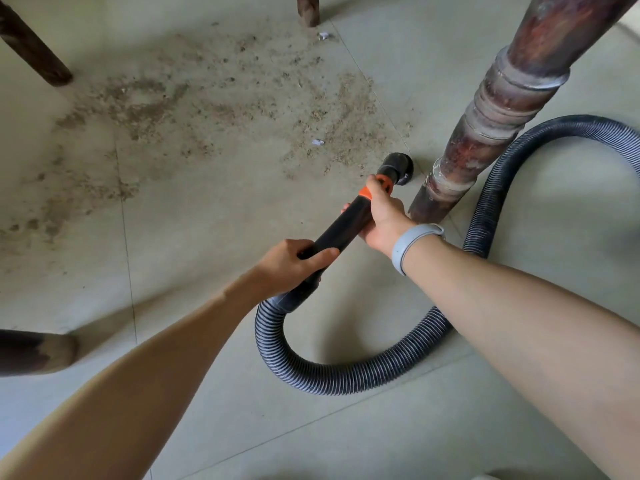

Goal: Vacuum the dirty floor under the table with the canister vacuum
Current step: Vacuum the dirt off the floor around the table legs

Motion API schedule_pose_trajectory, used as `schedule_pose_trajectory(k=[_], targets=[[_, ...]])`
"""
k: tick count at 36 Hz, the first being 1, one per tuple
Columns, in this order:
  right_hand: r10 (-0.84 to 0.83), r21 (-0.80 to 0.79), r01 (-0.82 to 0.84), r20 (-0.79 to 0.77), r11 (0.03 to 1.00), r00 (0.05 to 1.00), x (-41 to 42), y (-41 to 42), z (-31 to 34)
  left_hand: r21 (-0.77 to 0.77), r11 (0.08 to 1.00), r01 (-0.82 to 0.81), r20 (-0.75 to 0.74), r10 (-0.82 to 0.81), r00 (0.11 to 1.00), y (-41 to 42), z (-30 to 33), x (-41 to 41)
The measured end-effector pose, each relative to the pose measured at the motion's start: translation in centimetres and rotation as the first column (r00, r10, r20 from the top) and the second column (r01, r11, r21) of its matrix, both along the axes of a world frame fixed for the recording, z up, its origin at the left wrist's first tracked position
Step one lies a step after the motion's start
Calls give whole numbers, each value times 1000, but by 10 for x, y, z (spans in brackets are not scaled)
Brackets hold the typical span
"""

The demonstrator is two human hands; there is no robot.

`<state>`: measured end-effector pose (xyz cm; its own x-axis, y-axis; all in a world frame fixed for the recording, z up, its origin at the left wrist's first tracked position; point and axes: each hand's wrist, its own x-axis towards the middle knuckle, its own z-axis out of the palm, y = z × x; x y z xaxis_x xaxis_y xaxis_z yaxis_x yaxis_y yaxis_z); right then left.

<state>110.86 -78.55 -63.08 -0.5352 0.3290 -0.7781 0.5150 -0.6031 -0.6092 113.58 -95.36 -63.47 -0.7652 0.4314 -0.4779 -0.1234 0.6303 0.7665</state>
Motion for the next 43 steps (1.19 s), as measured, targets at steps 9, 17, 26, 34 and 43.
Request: schedule_pose_trajectory(k=[9,17,26,34,43], targets=[[65,-78,-66,-18,995,998,13,-29,-5,-112,994,-1,-11,0,1000,-23,4,32],[85,-20,-85,16,996,996,39,-52,-16,-192,977,90,38,-84,996,-38,9,63],[196,-97,-196,-3,976,981,59,-61,-12,-208,976,56,41,-49,998,-45,7,95],[344,-91,-348,-52,933,937,40,-83,3,-104,982,-156,46,161,986,-55,11,89],[468,-202,-474,-77,857,880,31,-105,4,-42,939,-341,106,343,933,-65,9,88]])
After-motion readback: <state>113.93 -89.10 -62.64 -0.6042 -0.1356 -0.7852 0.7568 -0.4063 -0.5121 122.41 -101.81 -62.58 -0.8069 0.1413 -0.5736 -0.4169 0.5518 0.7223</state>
